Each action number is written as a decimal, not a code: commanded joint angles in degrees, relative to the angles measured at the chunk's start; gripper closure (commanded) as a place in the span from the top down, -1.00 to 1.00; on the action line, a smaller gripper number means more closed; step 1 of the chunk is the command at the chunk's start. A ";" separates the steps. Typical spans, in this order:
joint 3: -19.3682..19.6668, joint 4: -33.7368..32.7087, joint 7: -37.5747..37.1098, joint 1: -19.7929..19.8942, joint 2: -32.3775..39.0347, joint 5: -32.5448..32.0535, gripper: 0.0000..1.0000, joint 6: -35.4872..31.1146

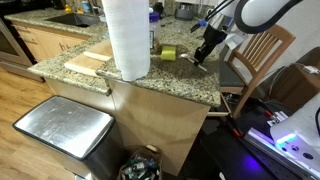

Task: Place the spoon on top of the paper towel roll

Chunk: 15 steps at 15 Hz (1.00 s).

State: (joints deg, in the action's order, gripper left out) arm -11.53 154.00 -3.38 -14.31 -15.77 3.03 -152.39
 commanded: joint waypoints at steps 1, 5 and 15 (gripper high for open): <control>-0.64 0.15 -0.11 0.73 0.49 -1.52 -0.95 1.02; -0.92 0.07 -0.60 1.05 0.33 -2.77 -1.00 1.68; 3.01 0.97 7.19 0.06 -10.93 -1.96 -0.99 5.11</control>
State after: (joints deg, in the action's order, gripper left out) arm -11.14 154.12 -1.89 -14.19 -16.27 0.66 -154.65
